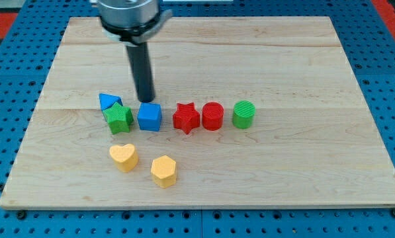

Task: Adjust the blue blocks and yellow blocks to form a horizontal line

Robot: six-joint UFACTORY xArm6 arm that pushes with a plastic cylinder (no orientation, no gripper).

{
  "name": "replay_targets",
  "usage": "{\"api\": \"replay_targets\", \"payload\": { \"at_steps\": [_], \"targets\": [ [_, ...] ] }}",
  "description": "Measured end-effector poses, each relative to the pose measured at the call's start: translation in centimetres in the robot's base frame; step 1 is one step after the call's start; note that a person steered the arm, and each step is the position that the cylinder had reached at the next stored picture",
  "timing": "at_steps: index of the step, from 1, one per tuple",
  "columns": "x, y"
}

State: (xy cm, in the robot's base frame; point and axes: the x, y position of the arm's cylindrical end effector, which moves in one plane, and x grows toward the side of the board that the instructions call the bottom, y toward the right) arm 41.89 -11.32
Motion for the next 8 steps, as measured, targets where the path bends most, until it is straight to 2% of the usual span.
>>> {"api": "replay_targets", "payload": {
  "at_steps": [2, 4, 5, 6, 7, 8],
  "targets": [
    [0.3, -6.8],
    [3.1, -8.2],
    [4.4, -11.3],
    [9.0, -11.6],
    [15.5, -6.8],
    [19.9, -5.1]
  ]
}}
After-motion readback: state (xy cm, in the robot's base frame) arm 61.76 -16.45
